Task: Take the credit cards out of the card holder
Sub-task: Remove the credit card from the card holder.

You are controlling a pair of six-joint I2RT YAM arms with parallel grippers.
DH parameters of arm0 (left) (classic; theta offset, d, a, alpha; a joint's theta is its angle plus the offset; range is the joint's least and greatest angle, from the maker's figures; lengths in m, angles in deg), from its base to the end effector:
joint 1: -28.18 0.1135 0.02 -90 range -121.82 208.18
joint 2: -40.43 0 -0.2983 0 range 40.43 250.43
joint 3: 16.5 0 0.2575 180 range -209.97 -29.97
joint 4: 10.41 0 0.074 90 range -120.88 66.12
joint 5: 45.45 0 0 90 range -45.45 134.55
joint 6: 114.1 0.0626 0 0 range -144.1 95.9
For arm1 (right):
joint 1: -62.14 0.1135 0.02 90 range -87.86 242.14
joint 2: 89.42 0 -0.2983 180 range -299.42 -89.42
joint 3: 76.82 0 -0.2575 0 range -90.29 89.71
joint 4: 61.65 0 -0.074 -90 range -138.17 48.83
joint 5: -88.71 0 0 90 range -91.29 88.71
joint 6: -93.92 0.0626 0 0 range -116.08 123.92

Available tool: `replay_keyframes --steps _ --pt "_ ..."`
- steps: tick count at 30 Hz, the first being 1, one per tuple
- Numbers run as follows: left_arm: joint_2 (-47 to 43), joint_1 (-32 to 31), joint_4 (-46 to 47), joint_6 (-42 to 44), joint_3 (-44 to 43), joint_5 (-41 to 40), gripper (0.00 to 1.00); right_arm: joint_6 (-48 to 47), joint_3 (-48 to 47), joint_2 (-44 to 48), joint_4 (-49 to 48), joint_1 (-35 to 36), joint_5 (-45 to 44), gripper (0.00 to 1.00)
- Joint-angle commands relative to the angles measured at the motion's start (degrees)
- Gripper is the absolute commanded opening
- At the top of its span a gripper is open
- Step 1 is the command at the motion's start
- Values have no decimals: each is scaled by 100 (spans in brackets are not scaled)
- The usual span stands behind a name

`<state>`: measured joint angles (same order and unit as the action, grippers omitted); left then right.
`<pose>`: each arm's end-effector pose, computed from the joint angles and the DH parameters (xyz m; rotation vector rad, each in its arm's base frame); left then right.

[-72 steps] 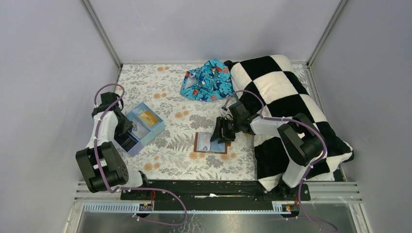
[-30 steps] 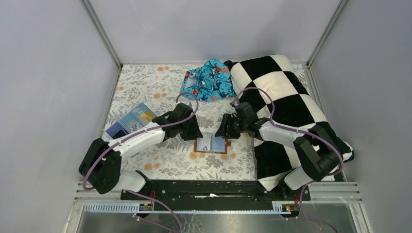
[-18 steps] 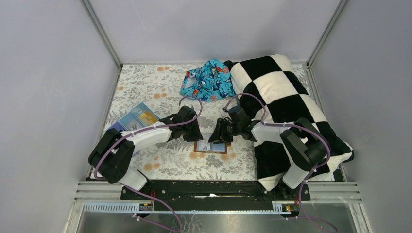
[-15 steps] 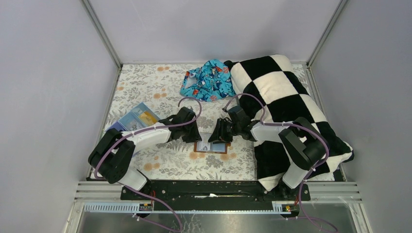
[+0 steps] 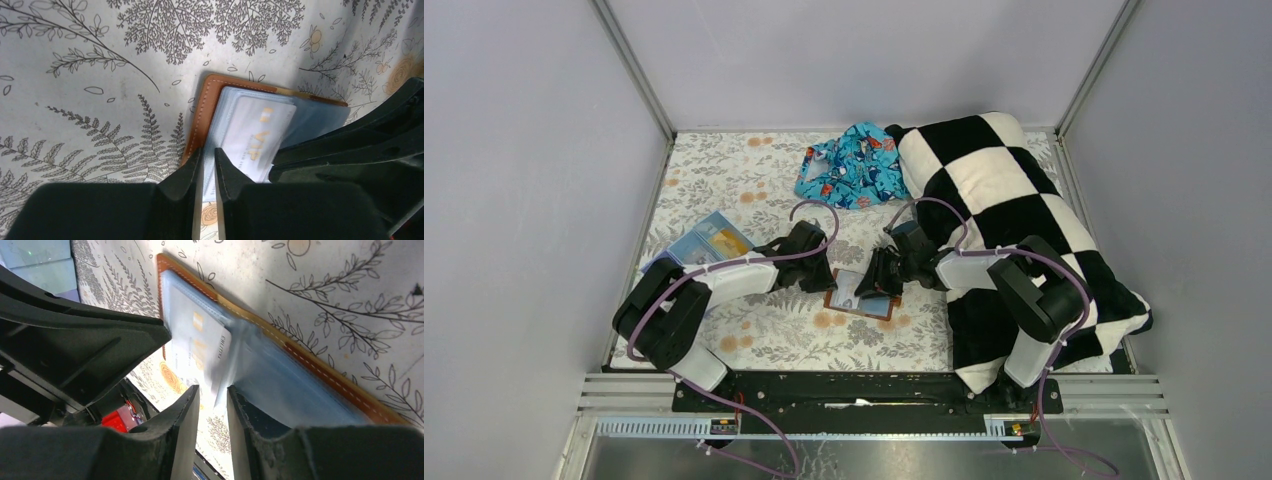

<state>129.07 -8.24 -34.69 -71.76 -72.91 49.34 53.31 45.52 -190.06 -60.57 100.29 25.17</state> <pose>0.2431 -0.1859 0.1606 -0.2300 2.6837 -0.6263 0.2634 0.2424 0.1407 -0.0032 2.6192 1.2066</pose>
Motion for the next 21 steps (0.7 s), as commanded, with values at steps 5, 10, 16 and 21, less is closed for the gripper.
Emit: replay_keyframes --steps 5,10,16,21 --pt "346 -27 78 -1 196 115 12 396 235 -127 -973 9 -28 25" --pt "371 -23 86 -79 204 70 11 604 520 -40 -1529 -54 43 11" --pt "355 -15 -93 -133 177 -99 10 696 832 134 -1707 -233 58 0" --pt "289 130 59 -204 349 72 10 582 990 156 -1698 -450 332 0"
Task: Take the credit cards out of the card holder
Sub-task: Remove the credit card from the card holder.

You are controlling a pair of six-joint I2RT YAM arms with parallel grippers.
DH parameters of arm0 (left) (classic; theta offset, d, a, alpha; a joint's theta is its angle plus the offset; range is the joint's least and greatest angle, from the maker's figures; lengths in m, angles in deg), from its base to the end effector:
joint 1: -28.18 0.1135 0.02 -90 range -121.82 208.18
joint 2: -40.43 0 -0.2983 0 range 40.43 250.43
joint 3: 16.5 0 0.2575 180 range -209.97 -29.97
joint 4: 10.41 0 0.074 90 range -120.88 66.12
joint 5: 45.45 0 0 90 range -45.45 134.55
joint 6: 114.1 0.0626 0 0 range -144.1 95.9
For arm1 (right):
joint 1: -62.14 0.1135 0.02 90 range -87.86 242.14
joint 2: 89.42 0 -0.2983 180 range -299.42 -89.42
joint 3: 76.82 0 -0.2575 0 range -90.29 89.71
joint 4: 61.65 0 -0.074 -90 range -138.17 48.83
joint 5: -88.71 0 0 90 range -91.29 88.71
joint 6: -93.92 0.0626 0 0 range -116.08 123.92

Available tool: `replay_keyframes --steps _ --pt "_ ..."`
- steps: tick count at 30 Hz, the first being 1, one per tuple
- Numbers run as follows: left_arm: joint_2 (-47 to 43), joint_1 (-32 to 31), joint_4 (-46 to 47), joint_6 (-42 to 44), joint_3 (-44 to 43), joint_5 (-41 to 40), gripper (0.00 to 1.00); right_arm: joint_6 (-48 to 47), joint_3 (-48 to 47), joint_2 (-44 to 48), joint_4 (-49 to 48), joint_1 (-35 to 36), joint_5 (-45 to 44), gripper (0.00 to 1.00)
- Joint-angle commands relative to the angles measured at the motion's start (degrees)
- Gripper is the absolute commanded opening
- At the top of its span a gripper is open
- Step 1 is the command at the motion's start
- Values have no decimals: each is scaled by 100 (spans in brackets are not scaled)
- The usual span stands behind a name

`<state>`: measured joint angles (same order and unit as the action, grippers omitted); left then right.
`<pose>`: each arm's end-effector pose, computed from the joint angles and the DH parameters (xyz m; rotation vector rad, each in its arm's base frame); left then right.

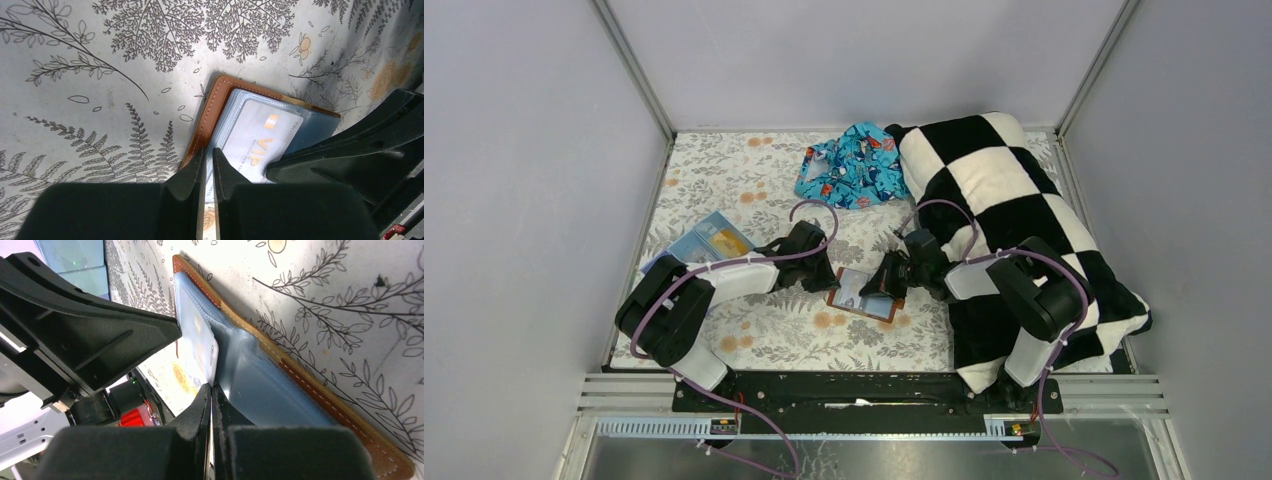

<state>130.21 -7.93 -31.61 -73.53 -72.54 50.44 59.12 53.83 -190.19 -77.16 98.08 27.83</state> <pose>0.2477 -0.1886 0.1572 -0.2676 2.6669 -0.6761 0.2578 0.2245 0.1298 0.0906 2.4992 1.3546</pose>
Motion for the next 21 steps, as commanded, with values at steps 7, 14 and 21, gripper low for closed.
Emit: replay_keyframes --steps 7,14,21 --pt "87 348 -146 -36 476 140 10 -201 126 141 395 -451 460 0" --pt "9 386 -183 -23 459 143 10 -216 124 228 904 -567 268 0" --pt "-4 435 -208 -22 488 119 10 -424 43 286 1448 -671 180 0"
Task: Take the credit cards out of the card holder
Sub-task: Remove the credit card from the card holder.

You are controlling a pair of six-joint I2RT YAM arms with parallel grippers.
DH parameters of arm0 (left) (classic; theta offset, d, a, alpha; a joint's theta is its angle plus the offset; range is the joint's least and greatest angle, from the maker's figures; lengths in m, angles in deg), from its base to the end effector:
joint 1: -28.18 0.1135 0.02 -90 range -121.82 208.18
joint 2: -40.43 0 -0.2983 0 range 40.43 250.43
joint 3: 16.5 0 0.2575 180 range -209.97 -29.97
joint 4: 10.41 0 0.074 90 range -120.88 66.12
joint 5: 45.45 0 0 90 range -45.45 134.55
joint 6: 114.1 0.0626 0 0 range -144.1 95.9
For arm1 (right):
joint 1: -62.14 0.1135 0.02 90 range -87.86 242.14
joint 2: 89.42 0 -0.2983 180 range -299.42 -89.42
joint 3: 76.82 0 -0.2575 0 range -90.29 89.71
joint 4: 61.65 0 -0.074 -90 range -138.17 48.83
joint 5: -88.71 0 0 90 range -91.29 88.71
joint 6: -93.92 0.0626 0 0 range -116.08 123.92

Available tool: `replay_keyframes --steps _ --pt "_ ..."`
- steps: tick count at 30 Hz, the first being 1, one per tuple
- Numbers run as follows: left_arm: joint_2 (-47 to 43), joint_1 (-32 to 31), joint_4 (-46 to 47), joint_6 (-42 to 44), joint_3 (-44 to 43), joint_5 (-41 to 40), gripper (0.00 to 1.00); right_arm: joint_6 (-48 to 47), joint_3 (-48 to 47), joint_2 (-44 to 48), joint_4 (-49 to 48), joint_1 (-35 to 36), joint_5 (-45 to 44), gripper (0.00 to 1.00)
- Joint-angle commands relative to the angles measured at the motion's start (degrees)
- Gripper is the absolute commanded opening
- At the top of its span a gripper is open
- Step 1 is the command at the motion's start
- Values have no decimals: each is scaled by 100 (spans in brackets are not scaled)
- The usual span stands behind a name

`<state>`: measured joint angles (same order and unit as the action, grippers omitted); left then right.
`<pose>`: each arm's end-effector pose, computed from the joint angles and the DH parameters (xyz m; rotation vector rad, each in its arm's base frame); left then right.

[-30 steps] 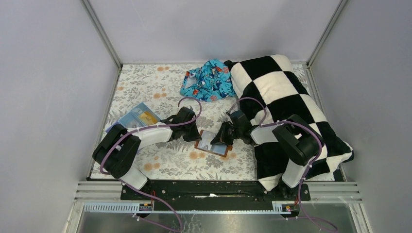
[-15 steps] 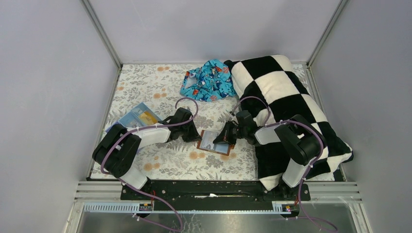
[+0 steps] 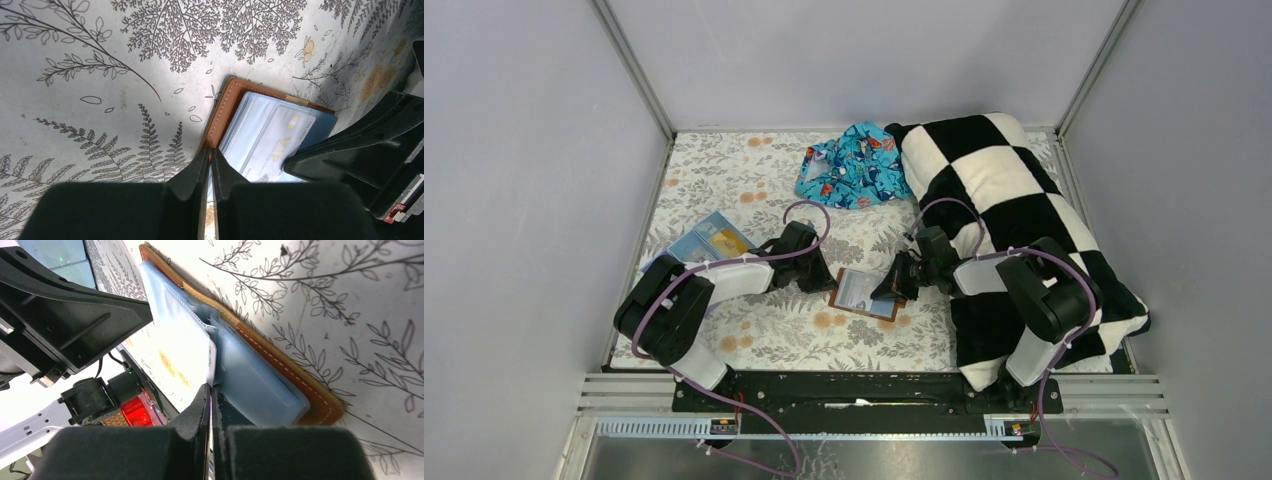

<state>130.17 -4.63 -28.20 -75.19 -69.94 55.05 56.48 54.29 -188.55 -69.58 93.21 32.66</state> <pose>0.2507 -0.1752 0.1496 -0.3484 2.6700 -0.7669 0.2605 0.1977 0.1253 0.1385 2.5904 1.3425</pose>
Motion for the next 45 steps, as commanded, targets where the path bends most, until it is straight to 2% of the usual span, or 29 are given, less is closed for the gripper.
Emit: replay_keyframes --steps 1,6,15,23,27,31,35,39,45 --pt "0 115 -542 151 241 -339 10 -233 -15 111 729 -208 -269 0" --pt "-4 217 -552 186 260 -330 10 -453 -39 135 951 -223 -107 0" --pt "-408 417 -551 233 385 -368 13 -1090 -18 835 1799 -373 -500 0" --pt "-1013 461 -718 517 134 -233 15 -1522 -342 1279 2595 -402 -638 0" --pt "-1159 461 -776 583 -57 -86 16 -1571 -233 1201 2577 -410 -664 0" --pt "-973 347 -288 635 -129 823 20 -1384 8 981 2110 -411 -419 0" --pt "-484 -99 319 671 -330 1718 21 -1360 27 814 1899 -415 -324 0" --pt "52 -525 661 553 -580 1671 21 -1403 -1 763 1935 -409 -326 0" --pt "597 -594 846 504 -670 1556 20 -1395 74 764 1946 -425 -325 0"
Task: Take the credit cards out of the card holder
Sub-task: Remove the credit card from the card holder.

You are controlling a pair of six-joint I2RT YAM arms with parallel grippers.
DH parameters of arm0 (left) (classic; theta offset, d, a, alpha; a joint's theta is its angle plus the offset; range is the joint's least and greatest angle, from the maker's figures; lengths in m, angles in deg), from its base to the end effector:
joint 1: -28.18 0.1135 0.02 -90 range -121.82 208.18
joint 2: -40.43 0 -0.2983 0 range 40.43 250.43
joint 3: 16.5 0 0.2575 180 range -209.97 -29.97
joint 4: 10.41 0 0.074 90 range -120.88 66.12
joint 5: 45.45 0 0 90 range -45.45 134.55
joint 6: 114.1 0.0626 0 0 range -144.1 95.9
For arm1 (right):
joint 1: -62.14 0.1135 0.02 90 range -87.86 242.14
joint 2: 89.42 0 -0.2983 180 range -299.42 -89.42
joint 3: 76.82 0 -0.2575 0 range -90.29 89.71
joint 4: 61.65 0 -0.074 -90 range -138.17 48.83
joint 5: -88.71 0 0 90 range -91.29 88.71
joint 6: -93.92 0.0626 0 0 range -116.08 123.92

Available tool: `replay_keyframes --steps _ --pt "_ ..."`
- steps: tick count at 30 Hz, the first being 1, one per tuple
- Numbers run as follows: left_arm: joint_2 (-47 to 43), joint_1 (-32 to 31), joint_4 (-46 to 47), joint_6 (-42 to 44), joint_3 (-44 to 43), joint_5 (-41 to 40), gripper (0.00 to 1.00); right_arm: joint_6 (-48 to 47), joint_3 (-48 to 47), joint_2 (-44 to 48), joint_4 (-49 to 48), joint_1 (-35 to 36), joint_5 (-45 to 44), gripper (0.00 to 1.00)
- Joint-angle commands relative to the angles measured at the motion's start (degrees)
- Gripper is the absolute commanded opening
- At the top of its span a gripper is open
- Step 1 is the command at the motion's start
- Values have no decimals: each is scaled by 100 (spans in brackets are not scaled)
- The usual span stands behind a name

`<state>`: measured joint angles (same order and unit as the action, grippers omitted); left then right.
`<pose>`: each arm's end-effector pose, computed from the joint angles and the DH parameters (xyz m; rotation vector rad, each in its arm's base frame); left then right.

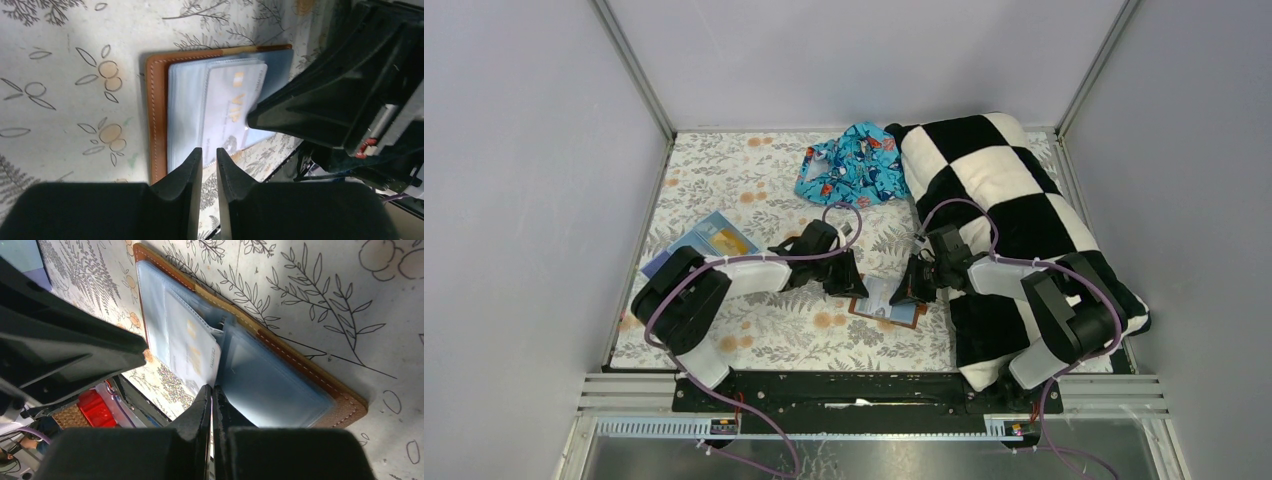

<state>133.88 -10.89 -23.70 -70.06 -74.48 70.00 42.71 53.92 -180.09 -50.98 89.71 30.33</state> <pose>0.2421 -0.2312 0.1637 0.0662 2.6860 -1.1264 0.2462 0.1656 0.1410 0.0025 2.6706 1.1297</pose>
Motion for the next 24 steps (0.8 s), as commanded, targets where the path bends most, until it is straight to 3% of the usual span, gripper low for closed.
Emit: replay_keyframes --steps 1,10,24 --pt "300 31 276 42 -261 -10 20 -31 123 -68 103 -84 -96 0" --pt "766 83 -379 318 -391 -329 19 -205 391 137 334 -276 -168 0" --pt "596 426 -297 262 -57 -418 19 -528 1045 868 992 -695 -187 0"
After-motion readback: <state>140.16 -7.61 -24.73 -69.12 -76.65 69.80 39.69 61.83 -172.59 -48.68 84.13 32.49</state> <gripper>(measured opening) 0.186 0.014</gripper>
